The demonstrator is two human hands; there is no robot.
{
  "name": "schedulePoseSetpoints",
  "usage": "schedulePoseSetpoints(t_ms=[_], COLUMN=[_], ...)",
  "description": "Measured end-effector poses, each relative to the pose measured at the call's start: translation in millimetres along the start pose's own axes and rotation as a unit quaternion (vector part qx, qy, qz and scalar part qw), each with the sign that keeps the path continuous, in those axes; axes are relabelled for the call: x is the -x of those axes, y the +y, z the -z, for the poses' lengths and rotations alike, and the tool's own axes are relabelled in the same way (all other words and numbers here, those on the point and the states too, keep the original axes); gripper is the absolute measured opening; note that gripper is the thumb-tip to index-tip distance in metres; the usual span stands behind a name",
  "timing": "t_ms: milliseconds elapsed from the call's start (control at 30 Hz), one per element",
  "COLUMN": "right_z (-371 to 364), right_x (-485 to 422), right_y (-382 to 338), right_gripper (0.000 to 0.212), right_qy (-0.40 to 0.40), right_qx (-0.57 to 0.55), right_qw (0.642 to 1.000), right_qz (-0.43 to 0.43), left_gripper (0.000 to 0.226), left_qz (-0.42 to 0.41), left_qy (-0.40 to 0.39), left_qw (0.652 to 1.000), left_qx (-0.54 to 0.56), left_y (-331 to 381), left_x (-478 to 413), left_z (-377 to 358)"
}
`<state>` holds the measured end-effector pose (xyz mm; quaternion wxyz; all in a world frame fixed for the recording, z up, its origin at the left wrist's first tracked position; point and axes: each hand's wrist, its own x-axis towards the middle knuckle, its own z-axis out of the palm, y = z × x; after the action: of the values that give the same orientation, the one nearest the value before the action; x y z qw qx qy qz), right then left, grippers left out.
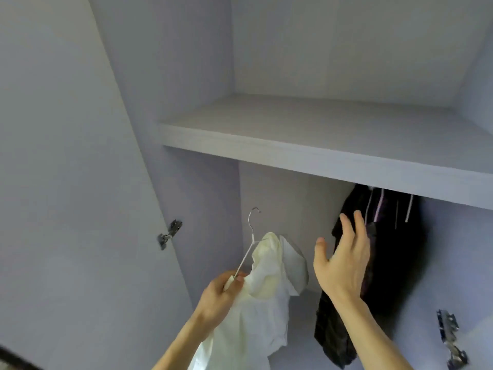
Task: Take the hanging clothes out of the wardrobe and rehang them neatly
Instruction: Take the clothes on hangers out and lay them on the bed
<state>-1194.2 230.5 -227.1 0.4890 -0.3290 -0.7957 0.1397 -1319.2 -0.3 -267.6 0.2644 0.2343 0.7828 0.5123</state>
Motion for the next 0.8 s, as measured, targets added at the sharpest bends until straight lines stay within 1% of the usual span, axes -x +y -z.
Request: schedulePoseSetpoints(t_ms=[33,67,100,167,233,300,400,467,500,533,567,600,700,800], right_z=[-12,-23,-32,-44,-53,-59,-57,-52,-37,-29,-25,-13,36,81], right_x=[22,46,66,102,137,171,231,260,292,308,309,324,388,440], right_y=[-7,-19,-28,-45,-71,-100,-152,-180,-205,-219,-224,-237,-278,-310], right_gripper=[0.058,0.058,0.060,0.069,0.073,0.073,0.079,0.086,0.087,0.085,0.080,0.074,0.057,0.050], right_qy=[-0.084,-0.174,-0.253,-0.382,-0.469,-0.523,-0.583,-0.611,-0.628,-0.638,-0.636,-0.635,-0.629,-0.616], right_qx=[-0.024,-0.046,-0.063,-0.081,-0.093,-0.115,-0.169,-0.202,-0.214,-0.220,-0.233,-0.249,-0.301,-0.342], right_qw=[0.996,0.984,0.966,0.920,0.874,0.833,0.767,0.731,0.696,0.680,0.683,0.675,0.631,0.589], right_qz=[-0.010,-0.010,-0.003,0.033,0.088,0.139,0.206,0.226,0.274,0.287,0.273,0.283,0.340,0.396], left_gripper=[0.021,0.020,0.018,0.018,0.021,0.022,0.019,0.018,0.019,0.019,0.019,0.019,0.019,0.017], left_qz=[0.010,0.024,0.029,0.040,0.062,0.084,0.119,0.142,0.162,0.168,0.165,0.175,0.187,0.203], left_qy=[0.007,0.018,0.020,0.025,0.047,0.080,0.146,0.190,0.234,0.249,0.242,0.266,0.349,0.413], left_qw=[1.000,0.999,0.999,0.998,0.995,0.992,0.982,0.971,0.958,0.953,0.955,0.946,0.909,0.864], left_qx=[-0.011,-0.019,-0.027,-0.048,-0.056,-0.045,-0.013,0.007,0.023,0.031,0.042,0.055,0.130,0.205], left_y=[-13,-28,-38,-55,-75,-95,-115,-125,-131,-134,-131,-133,-133,-130], left_x=[16,38,58,99,147,199,289,338,388,415,421,444,533,604], left_z=[12,27,37,54,71,83,90,89,82,78,77,70,44,11])
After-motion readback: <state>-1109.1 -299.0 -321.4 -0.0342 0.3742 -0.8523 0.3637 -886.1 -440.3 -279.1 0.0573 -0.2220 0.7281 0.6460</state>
